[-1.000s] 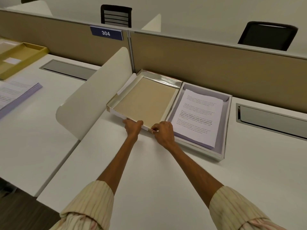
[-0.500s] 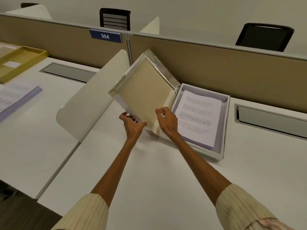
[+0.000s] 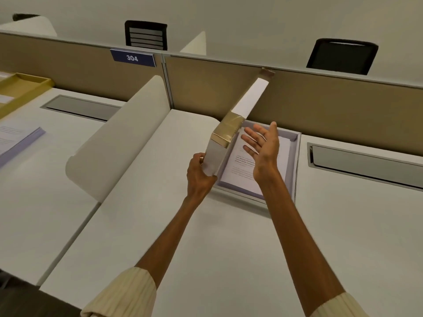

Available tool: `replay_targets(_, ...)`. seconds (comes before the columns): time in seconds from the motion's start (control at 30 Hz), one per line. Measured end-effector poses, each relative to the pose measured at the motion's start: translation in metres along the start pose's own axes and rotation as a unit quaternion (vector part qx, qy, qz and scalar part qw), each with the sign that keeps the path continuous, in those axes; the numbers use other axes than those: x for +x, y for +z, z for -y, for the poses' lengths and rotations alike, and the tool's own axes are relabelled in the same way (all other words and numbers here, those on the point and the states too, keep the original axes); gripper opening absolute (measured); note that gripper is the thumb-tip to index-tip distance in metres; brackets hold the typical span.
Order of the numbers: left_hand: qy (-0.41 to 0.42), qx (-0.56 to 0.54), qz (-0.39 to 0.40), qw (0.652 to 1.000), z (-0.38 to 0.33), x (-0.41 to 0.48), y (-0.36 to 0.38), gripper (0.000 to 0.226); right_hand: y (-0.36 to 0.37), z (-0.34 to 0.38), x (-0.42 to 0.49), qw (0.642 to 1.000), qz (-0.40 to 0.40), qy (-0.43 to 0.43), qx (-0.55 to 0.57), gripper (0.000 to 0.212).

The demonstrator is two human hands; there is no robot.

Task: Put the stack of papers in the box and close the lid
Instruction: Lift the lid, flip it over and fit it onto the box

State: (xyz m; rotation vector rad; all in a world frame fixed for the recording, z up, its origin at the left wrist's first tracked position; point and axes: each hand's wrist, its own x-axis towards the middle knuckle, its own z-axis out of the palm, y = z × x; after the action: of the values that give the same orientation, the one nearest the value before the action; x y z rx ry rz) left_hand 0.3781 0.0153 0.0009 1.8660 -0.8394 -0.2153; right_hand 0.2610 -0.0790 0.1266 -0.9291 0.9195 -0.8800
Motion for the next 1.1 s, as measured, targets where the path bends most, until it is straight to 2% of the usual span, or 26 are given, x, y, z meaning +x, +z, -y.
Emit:
replay_targets(0.2,0.023,0.026,0.001,0.999,-0.007,-0.005,0.010,0.060,-0.013,0.014,-0.014,0.993,-0.024,-0.060,-0.096,0.052)
replay_targets(0.37,0.040,0.051,0.035,0.997,-0.012,-0.013,0.016,0.056,-0.025,0.008,-0.013,0.980,-0.051,-0.072,-0.178,0.071)
replay_targets(0.47,0.071,0.083,0.064,0.992,-0.014,-0.020,0.020,0.060,-0.034,0.002,-0.010,0.972,-0.091,-0.060,-0.207,0.078)
replay_targets(0.57,0.066,0.071,0.096,0.991,-0.014,-0.022,0.020,0.055,-0.046,-0.005,-0.006,0.968,-0.117,-0.034,-0.219,0.082)
replay_targets(0.67,0.048,0.038,0.078,0.995,-0.016,-0.017,0.017,0.040,-0.059,-0.015,-0.002,0.964,-0.126,-0.014,-0.233,0.068)
replay_targets(0.73,-0.023,0.004,-0.004,1.000,-0.017,-0.009,0.016,0.033,-0.069,-0.022,0.001,0.959,-0.144,-0.022,-0.243,0.050)
replay_targets(0.8,-0.167,-0.022,-0.064,0.984,-0.010,0.000,0.013,0.044,-0.080,-0.028,0.003,0.957,-0.152,-0.033,-0.246,0.032)
replay_targets(0.87,-0.308,-0.068,-0.015,0.949,0.005,0.006,0.007,0.053,-0.089,-0.033,0.005,0.959,-0.146,-0.029,-0.240,0.026)
replay_targets(0.93,-0.374,-0.219,0.078,0.898,0.018,0.001,0.005,0.044,-0.099,-0.039,0.007,0.960,-0.147,-0.018,-0.239,0.028)
replay_targets(0.97,-0.396,-0.293,0.108,0.863,0.020,-0.004,0.004,0.040,-0.103,-0.042,0.007,0.960,-0.148,-0.013,-0.238,0.028)
replay_targets(1.0,-0.405,-0.333,0.119,0.844,0.020,-0.008,0.002,0.040,-0.107,-0.045,0.008,0.961,-0.147,-0.010,-0.234,0.028)
replay_targets(1.03,-0.403,-0.338,0.124,0.841,0.021,-0.009,0.002,0.041,-0.111,-0.048,0.009,0.963,-0.145,-0.007,-0.228,0.027)
replay_targets(1.1,-0.387,-0.294,0.122,0.866,0.024,-0.009,0.004,0.042,-0.120,-0.053,0.009,0.964,-0.144,0.000,-0.224,0.025)
